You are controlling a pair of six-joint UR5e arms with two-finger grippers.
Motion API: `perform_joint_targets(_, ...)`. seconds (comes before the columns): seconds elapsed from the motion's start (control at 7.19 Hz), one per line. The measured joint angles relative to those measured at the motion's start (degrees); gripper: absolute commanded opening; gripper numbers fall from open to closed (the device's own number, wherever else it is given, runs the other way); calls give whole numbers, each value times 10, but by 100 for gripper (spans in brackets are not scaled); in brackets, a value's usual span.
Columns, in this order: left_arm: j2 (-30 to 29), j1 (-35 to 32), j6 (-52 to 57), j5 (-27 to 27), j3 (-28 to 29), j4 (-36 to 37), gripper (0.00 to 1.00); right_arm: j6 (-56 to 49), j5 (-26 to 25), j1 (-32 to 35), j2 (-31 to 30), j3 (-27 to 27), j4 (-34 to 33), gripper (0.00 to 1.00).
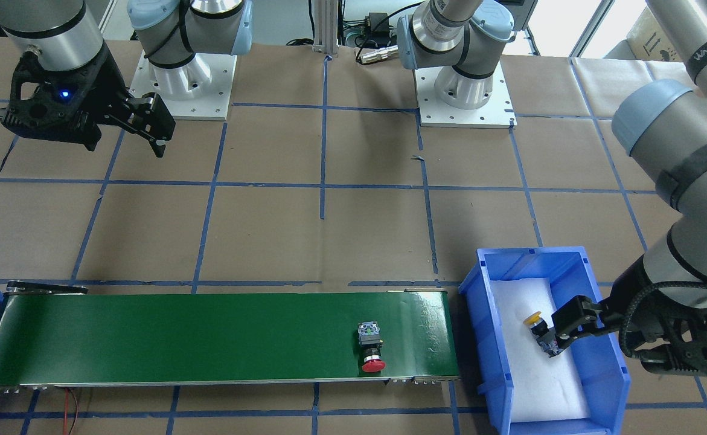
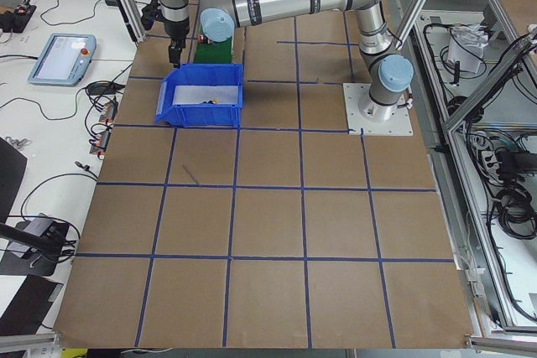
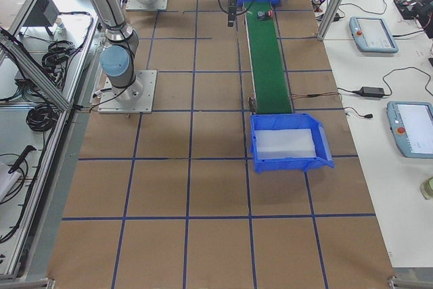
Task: Transport two buttons from left to right
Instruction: 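Open the left gripper and raise it away from the conveyor, then lower the left gripper into the bin and grasp the yellow-capped button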
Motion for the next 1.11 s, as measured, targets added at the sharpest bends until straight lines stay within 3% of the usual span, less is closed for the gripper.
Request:
perform_joint_targets(0.28, 3, 1, -1, -29, -16, 3, 100, 2, -1, 10, 1, 0, 0, 100)
perform_joint_targets(0.56, 12, 11, -40, 8, -38, 7, 100, 3, -2, 13, 1, -1, 0, 100)
perform_joint_targets(1.11, 6, 18, -216, 72, -61, 9, 99, 2, -5, 14, 2, 0, -1, 100)
